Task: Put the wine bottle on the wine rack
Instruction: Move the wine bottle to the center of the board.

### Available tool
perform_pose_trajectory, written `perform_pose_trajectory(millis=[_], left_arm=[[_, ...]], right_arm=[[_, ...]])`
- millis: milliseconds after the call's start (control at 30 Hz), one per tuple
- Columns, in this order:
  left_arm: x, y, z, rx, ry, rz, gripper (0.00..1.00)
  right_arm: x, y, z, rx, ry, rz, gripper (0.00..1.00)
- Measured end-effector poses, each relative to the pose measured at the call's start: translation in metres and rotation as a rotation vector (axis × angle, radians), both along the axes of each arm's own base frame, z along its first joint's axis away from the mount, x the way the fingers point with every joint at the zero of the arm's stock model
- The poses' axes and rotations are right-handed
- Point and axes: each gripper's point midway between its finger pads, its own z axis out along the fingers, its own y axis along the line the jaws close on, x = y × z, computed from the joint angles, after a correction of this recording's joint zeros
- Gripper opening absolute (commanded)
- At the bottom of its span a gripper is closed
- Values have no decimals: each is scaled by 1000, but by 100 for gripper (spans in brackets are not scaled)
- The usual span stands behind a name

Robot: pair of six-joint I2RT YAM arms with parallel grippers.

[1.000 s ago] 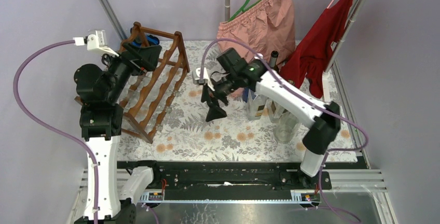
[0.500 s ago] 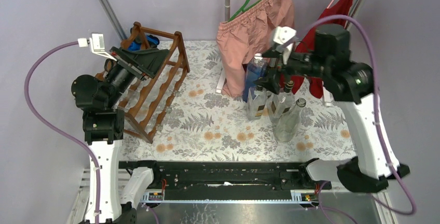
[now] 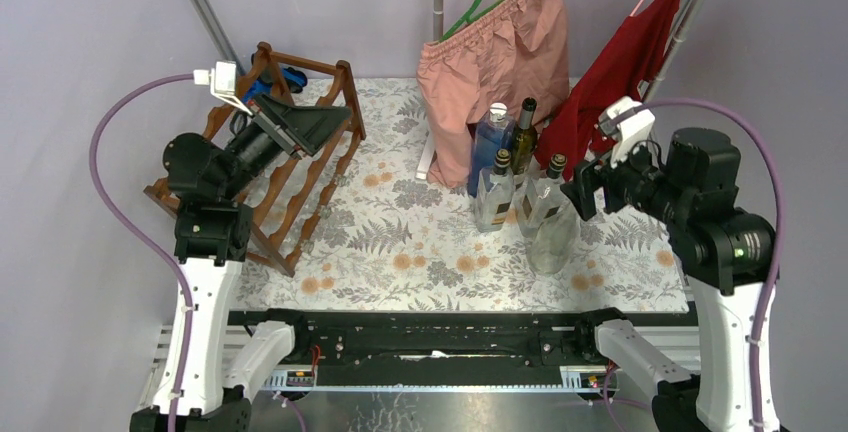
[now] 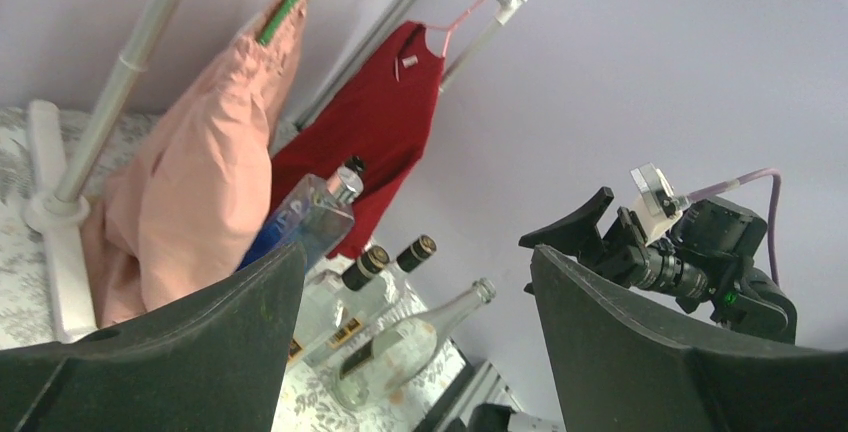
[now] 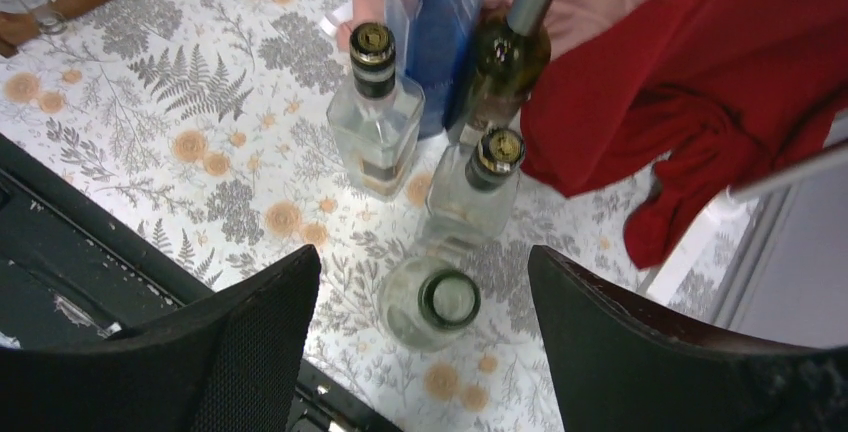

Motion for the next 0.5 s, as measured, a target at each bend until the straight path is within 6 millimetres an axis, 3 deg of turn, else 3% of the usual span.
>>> perform_pose_trajectory(millis=[267,433,500], left_arm=[[1,-26,-25,15,50,-67,89],[5,-25,-29,23,51,-52,89],[6,-26,-32,24,54,-47,89]], right_arm=[[-27,-13,-26,-35,93,-44,83],[-20,-15,-62,-71,217,-55,83],[-14,-15,-68,-82,245,-61,82]])
